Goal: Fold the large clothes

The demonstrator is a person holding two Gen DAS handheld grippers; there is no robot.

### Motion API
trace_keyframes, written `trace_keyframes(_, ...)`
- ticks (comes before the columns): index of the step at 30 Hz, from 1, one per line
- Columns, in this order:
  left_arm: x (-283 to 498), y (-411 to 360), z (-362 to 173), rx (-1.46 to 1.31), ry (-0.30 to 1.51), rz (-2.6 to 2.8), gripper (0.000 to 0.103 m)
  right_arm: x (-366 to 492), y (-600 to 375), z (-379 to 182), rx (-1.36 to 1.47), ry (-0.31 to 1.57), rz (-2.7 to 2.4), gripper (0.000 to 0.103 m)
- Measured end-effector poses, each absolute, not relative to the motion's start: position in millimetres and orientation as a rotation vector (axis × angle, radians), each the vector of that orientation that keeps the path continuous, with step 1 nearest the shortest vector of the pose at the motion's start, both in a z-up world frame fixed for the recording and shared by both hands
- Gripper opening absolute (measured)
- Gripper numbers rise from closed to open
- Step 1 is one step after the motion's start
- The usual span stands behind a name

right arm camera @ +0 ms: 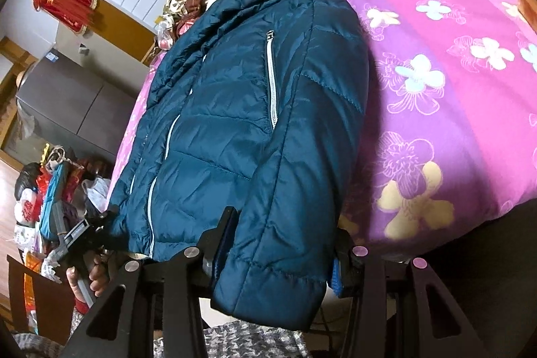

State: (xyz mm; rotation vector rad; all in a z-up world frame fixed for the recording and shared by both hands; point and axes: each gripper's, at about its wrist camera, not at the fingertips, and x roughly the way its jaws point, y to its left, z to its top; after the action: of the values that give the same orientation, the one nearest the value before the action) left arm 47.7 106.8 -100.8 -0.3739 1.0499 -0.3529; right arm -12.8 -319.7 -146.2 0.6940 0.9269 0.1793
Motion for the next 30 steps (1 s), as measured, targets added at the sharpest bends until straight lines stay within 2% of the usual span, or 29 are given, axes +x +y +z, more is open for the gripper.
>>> trace_keyframes(5, 42.4, 98.3, -99.8, -0.333, 1.034, -0.369, 0.071, -16.0, -317.1, -146.5, 0.684, 0.918, 0.203, 0.045)
trace_keyframes(7, 41.1, 95.3, -96.8, -0.305, 1.031, -0.36, 0.052, -14.6, -315.8, -146.2, 0.683, 0.919, 0.193, 0.041)
trace_keyframes(8, 41.4, 95.2, -94.1, -0.29, 1.032, -0.341, 0.03, -14.7, -314.6, -144.3, 0.672, 0.917, 0.185, 0.036)
trace_keyframes(9, 42.1, 95.9, -92.1, -0.278, 1.036, -0.328, 0.016, -14.3, -313.0, -142.2, 0.66, 0.917, 0.18, 0.035)
trace_keyframes(10, 42.8, 98.1, -89.1, -0.274, 1.037, -0.315, 0.013, -13.8, -311.5, -140.1, 0.646, 0.915, 0.175, 0.033)
trace_keyframes(19, 39.7, 104.8, -50.6, -0.302, 0.948, -0.325, 0.009, -16.2, -310.0, -97.1, 0.599, 0.841, 0.188, 0.026)
trace_keyframes(30, 66.1, 103.3, 22.4, -0.279, 0.776, -0.29, 0.009, 11.8, -309.0, -14.0, 0.518, 0.701, 0.242, 0.025)
